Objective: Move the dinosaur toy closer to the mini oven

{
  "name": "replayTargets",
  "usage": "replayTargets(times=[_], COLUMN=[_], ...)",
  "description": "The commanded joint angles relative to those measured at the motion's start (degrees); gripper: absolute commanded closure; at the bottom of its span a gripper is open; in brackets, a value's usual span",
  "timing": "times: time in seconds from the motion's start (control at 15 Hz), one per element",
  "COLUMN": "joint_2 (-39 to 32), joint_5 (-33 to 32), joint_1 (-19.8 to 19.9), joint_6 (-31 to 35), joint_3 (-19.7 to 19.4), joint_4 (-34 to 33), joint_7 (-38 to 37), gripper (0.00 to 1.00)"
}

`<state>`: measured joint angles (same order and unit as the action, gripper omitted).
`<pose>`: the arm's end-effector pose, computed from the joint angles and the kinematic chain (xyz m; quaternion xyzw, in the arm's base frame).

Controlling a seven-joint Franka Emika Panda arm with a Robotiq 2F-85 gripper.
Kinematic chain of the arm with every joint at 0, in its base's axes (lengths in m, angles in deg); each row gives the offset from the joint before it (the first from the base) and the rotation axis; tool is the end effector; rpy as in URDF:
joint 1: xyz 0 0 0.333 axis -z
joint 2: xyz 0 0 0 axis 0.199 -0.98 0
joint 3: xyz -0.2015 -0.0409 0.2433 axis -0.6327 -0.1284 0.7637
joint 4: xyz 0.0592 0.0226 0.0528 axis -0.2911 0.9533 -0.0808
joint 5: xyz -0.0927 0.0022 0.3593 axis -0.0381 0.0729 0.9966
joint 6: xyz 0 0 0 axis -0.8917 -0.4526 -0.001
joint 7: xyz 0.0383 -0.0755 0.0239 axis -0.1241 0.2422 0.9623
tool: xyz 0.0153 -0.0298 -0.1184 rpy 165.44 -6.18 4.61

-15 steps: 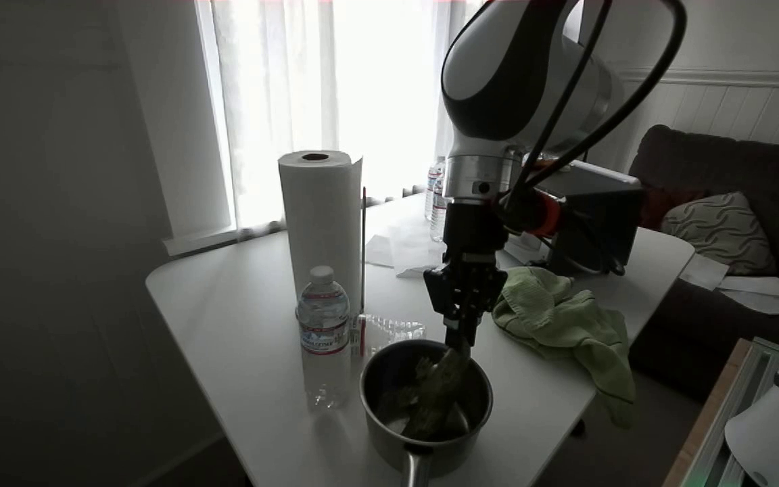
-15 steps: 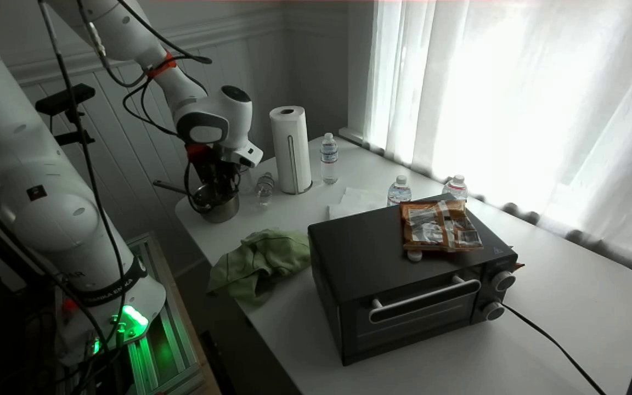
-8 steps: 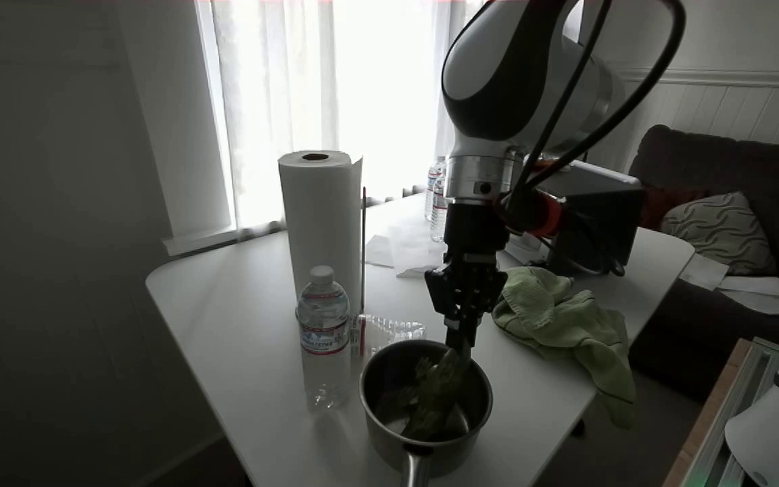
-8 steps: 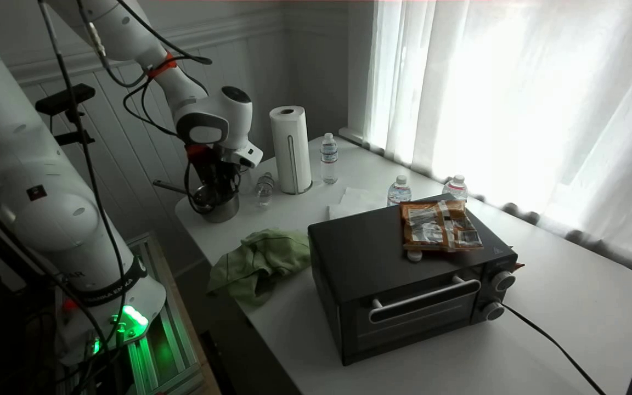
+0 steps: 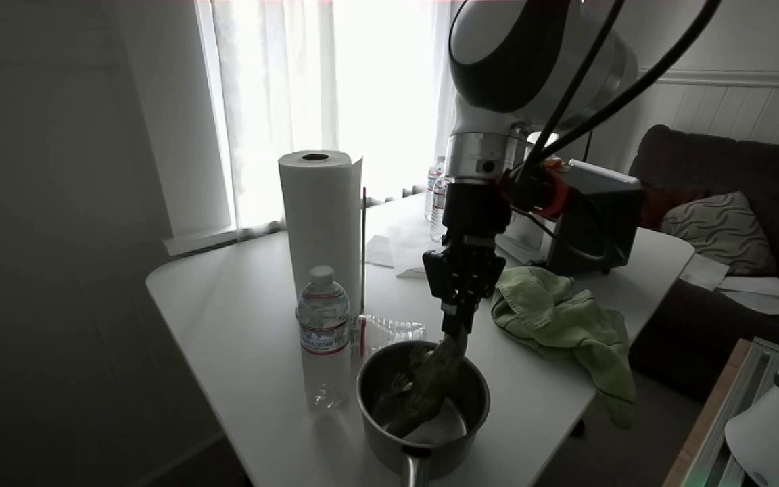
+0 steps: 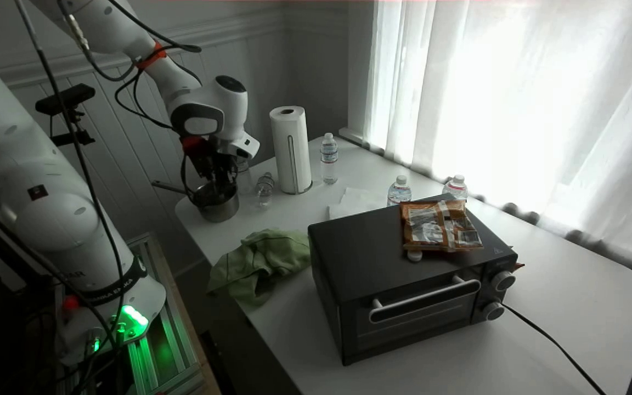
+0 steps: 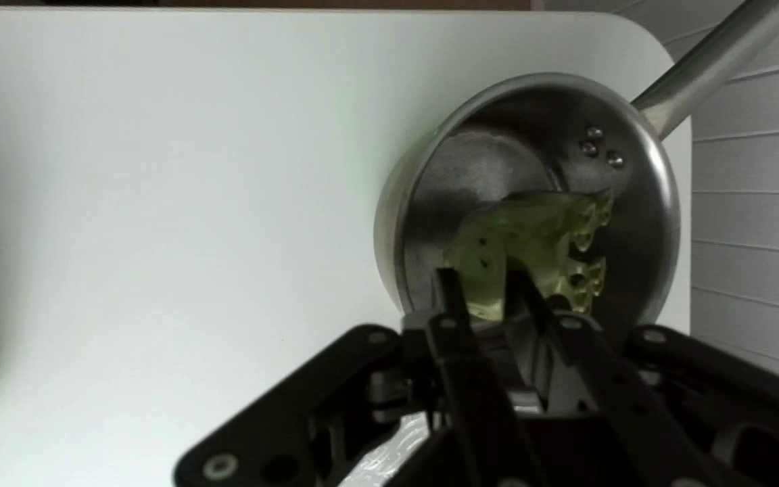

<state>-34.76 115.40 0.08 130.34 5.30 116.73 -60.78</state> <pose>0.3383 0.1527 0.2486 -0.9844 -0.0026 0.0969 0.1468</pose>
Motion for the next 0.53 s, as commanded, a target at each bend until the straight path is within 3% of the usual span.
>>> replayTargets(times=[0.0,0.47], joint_2=[7.04,18.88], joint_5=[-1.23,-4.66], joint_1=[-1.13,-0.58], joint_6=[-4.06,-11.61], joint_3=[-0.35,-1.27], joint_4=[1.85,2.12], joint_7=[-3.76,-10.92], gripper=[0.95,0.95])
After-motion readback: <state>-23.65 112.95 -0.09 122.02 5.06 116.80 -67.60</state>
